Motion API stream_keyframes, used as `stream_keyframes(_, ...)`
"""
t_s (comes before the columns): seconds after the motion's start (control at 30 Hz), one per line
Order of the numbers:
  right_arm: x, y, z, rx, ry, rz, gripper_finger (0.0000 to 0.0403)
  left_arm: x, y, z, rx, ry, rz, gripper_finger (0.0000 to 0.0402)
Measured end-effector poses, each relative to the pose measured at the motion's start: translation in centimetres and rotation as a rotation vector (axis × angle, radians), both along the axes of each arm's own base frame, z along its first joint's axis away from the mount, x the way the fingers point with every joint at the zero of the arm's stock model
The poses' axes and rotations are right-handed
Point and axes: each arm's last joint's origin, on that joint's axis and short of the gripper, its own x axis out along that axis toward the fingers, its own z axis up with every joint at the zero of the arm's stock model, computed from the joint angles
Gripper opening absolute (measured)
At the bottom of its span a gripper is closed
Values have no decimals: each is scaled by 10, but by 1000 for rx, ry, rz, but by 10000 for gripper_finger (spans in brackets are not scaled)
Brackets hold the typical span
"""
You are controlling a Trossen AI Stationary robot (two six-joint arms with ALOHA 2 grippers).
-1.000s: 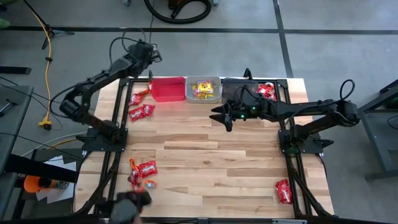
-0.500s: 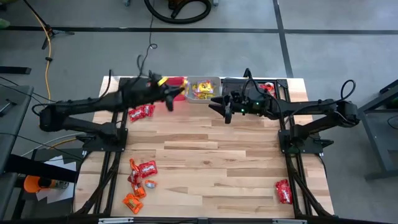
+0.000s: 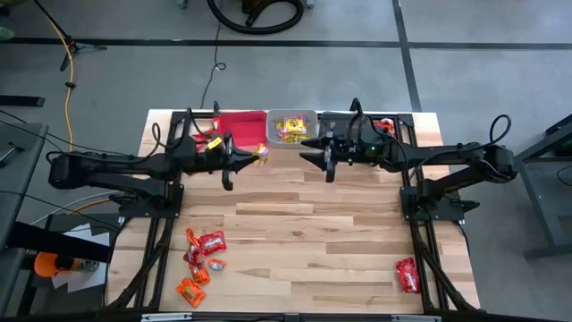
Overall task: Sort candy
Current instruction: Put the yellow candy into the gray bin, then put the red candy into the black bin
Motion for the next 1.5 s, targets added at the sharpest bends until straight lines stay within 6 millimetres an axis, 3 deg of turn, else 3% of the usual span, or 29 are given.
stream_keyframes(0.17, 0, 1, 0, 4, -1, 30, 199, 2, 2, 0, 5, 7, 45, 0)
stream_keyframes(0.3, 0, 1, 1, 1, -10, 26, 199, 18, 19, 7, -29, 68, 179, 0)
stream_keyframes(0.4, 0, 1, 4, -3, -36, 24, 199, 41, 40, 12, -23, 178, 222, 0)
stream_keyframes(0.63, -4, 0, 10, -17, -66, -18, 199, 97, 108, -5, -34, 502, 402, 0)
stream_keyframes(0.77, -5, -1, 10, -15, -68, -52, 199, 114, 143, -22, -61, 629, 498, 4)
stream_keyframes(0.9, -5, -1, 10, -14, -66, -61, 199, 123, 162, -30, -120, 710, 529, 34)
stream_keyframes(1.13, -5, -1, 10, -33, -64, -61, 199, 125, 166, -17, -166, 709, 556, 127)
stream_keyframes(1.23, -6, -1, 11, -32, -66, -62, 199, 117, 159, 0, -205, 702, 480, 161)
stream_keyframes(1.37, -8, -2, 14, -35, -76, -64, 199, 103, 137, 28, -261, 667, 240, 180)
stream_keyframes(1.5, -8, -4, 14, -35, -76, -72, 199, 91, 98, 63, -172, 598, 99, 178)
